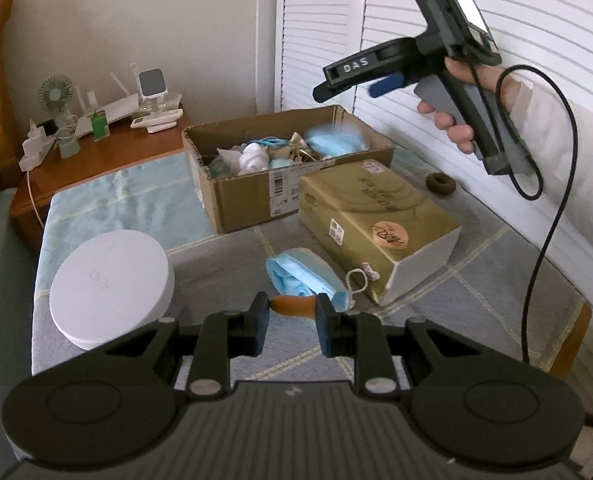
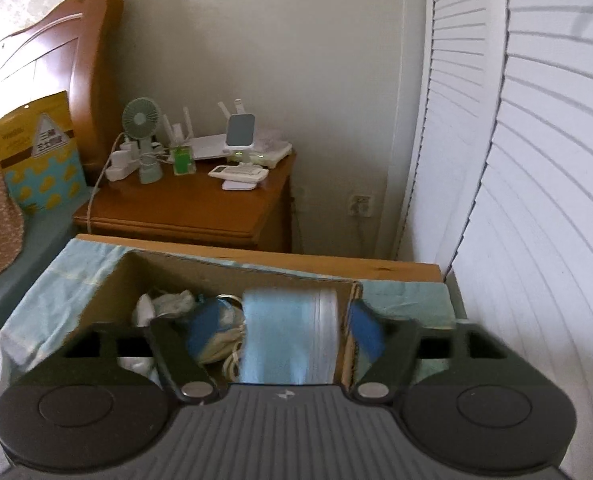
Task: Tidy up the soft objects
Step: 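Carry the blue mask into the cardboard box and open the right gripper, then carry the orange earplug into the cardboard box and open the left gripper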
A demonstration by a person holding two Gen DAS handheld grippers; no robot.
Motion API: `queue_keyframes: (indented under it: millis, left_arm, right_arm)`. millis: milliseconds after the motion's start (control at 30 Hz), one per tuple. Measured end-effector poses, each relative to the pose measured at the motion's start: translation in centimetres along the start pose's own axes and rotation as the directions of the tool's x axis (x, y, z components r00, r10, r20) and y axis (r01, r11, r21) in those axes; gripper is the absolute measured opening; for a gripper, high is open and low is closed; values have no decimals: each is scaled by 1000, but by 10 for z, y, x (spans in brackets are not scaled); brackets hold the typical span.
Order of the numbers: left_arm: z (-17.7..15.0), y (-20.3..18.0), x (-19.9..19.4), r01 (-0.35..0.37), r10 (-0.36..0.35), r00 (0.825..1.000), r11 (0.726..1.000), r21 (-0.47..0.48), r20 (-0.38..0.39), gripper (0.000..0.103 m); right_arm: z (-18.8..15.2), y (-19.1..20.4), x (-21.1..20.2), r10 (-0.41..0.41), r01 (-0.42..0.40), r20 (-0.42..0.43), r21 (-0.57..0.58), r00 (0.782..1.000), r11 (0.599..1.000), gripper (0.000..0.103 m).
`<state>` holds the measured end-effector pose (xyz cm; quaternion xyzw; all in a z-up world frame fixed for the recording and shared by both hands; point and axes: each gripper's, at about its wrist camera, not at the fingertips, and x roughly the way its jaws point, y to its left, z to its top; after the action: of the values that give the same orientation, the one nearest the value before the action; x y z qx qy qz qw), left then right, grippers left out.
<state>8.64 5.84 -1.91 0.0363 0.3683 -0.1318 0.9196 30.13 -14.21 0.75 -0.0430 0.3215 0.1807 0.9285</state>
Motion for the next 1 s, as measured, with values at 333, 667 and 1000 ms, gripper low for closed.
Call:
queue_keyframes:
  millis: [333,667,1000]
  left_arm:
    - [20,-2,4,-5,4,1000,1000,28,28,23]
    - [70,-9,37,30,-34,997,998,62,68,23]
    - [127,-15,97,65,-67,997,997,52,41,23]
  right_arm:
    - [-20,-6,-32,9,-9,-15,50,1000,999,103]
    - [-87,-1,-93,-11,11,-7,101,1000,995,103]
    - [-117,11,-120,-47,48,-18,57,999,997,103]
